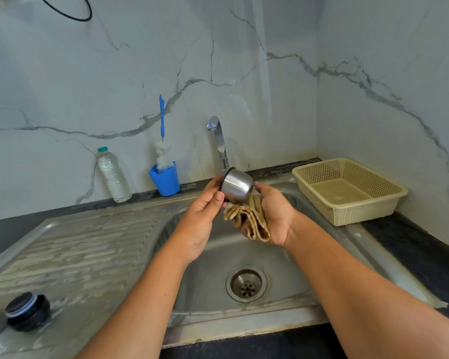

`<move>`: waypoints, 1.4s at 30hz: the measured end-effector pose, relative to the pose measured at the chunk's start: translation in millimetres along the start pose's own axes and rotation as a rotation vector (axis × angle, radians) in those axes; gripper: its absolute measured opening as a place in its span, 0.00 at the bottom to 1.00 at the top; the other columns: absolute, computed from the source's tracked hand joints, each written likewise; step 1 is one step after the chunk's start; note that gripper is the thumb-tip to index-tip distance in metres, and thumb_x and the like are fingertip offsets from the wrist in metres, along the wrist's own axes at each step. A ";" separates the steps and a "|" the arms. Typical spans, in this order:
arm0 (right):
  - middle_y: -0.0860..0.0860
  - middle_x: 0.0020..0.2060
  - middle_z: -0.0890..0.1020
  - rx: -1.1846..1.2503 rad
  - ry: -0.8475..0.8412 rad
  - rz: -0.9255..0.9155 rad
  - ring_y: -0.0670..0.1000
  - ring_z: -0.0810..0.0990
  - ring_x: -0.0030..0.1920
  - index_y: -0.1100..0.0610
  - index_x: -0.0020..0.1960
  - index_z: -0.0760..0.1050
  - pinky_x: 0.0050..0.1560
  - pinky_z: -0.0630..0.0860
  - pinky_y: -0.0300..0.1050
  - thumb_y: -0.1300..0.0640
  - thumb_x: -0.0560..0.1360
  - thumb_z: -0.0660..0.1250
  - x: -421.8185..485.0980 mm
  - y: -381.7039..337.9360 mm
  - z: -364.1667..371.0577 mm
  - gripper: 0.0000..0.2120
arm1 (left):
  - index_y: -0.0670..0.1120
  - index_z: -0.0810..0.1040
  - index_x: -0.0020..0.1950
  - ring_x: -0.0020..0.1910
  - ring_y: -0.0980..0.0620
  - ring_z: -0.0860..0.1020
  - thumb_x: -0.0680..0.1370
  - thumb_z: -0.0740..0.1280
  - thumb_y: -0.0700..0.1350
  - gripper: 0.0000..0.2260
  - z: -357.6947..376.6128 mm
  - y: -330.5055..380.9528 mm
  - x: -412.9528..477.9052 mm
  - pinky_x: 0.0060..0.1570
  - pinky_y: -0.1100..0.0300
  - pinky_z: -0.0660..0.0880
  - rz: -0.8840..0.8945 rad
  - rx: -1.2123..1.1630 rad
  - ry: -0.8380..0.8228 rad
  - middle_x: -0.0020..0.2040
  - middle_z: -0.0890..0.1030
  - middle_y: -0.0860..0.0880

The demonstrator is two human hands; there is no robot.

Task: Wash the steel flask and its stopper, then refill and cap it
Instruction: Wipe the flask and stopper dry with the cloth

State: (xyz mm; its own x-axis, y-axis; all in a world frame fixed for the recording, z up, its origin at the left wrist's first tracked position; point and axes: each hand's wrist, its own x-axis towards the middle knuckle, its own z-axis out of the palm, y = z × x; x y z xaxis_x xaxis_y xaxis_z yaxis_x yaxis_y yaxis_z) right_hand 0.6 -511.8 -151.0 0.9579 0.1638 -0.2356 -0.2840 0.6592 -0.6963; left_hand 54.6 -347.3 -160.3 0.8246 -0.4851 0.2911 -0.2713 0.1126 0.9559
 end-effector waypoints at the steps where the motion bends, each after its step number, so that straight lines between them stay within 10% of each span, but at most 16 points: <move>1: 0.59 0.43 0.82 0.015 -0.010 0.024 0.53 0.81 0.33 0.65 0.61 0.79 0.28 0.79 0.43 0.38 0.84 0.52 -2.3 -0.2 2.0 0.32 | 0.51 0.76 0.74 0.73 0.55 0.73 0.80 0.64 0.51 0.21 -2.3 -0.5 0.6 0.73 0.57 0.69 0.034 0.051 0.000 0.74 0.77 0.51; 7: 0.60 0.41 0.83 -0.003 0.133 0.046 0.51 0.80 0.27 0.68 0.55 0.78 0.23 0.77 0.40 0.45 0.85 0.54 -1.5 -6.6 -2.2 0.27 | 0.51 0.82 0.65 0.77 0.59 0.67 0.84 0.64 0.40 0.13 -15.5 -15.3 9.7 0.77 0.58 0.63 0.232 0.591 0.032 0.78 0.69 0.57; 14: 0.65 0.54 0.84 -0.087 0.236 0.001 0.59 0.85 0.48 0.69 0.63 0.75 0.52 0.84 0.53 0.53 0.86 0.55 5.1 -12.4 -8.1 0.20 | 0.42 0.87 0.52 0.79 0.48 0.64 0.81 0.68 0.35 0.08 -18.0 -26.8 16.4 0.79 0.43 0.63 0.430 1.190 -0.100 0.77 0.73 0.49; 17: 0.64 0.58 0.83 -0.238 0.290 -0.032 0.59 0.85 0.52 0.66 0.66 0.76 0.58 0.82 0.57 0.56 0.86 0.55 8.7 -8.7 -8.4 0.18 | 0.43 0.87 0.54 0.80 0.49 0.62 0.82 0.67 0.36 0.09 -11.3 -30.1 15.8 0.81 0.54 0.58 0.423 1.193 -0.154 0.78 0.71 0.49; 22: 0.62 0.47 0.87 -0.396 0.414 -0.154 0.58 0.87 0.44 0.64 0.60 0.78 0.45 0.85 0.54 0.56 0.85 0.61 14.2 -5.1 -14.8 0.13 | 0.42 0.86 0.57 0.78 0.55 0.64 0.84 0.65 0.37 0.10 0.2 -21.9 6.1 0.70 0.79 0.53 0.284 0.919 -0.122 0.74 0.71 0.57; 30: 0.63 0.55 0.85 -0.061 0.186 -0.095 0.59 0.86 0.51 0.66 0.64 0.79 0.50 0.85 0.54 0.56 0.86 0.56 17.0 -0.4 -16.5 0.19 | 0.51 0.83 0.59 0.59 0.54 0.83 0.87 0.62 0.46 0.10 11.8 -16.5 0.5 0.68 0.48 0.77 -0.033 0.295 0.105 0.56 0.87 0.51; 35: 0.63 0.58 0.84 0.005 0.346 -0.197 0.61 0.84 0.59 0.64 0.65 0.78 0.58 0.81 0.59 0.54 0.87 0.55 22.8 -1.9 -17.5 0.18 | 0.40 0.75 0.68 0.63 0.44 0.83 0.87 0.61 0.43 0.12 6.9 -10.1 4.2 0.66 0.50 0.78 -0.232 -0.404 0.270 0.63 0.83 0.38; 42: 0.59 0.54 0.85 0.089 0.350 -0.276 0.58 0.83 0.57 0.59 0.57 0.81 0.58 0.80 0.58 0.50 0.85 0.61 15.6 -3.4 -9.2 0.15 | 0.43 0.77 0.63 0.55 0.45 0.85 0.79 0.69 0.58 0.21 -1.2 5.1 0.5 0.53 0.50 0.82 -0.314 -0.518 0.312 0.52 0.87 0.42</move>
State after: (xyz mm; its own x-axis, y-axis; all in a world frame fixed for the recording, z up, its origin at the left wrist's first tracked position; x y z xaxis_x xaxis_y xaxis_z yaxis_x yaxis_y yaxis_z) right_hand 16.1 -518.2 -158.6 0.9213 -0.2748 -0.2752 -0.0008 0.7062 -0.7080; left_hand 54.3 -345.9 -155.2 0.9511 -0.2982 -0.0804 0.2133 0.4459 0.8693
